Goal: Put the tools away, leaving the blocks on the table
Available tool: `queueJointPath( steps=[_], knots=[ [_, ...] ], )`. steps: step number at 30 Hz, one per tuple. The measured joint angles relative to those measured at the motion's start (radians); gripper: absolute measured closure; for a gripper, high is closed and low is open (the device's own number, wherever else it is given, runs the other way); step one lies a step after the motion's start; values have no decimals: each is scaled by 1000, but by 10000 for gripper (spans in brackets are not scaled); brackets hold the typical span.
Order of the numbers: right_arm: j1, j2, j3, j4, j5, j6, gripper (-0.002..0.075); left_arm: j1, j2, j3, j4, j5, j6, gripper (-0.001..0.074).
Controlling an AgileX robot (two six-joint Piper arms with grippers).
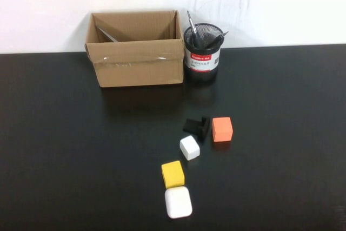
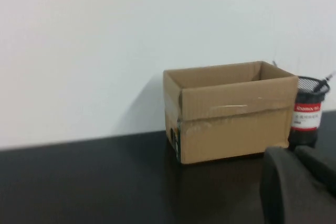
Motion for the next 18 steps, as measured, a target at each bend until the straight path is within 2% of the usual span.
queueJointPath(
  steps=[4,7,13,18],
  knots=[
    [0,0,0,0,0,0,734,43,0,70,-64,-76,12,735],
    [0,0,0,0,0,0,734,52,-39,111,-98,-61,35,735],
    [0,0,0,0,0,0,734,184,-61,119,-173,148,50,735],
    [0,0,0,0,0,0,734,216,-61,119,-182,246,50,736]
  ],
)
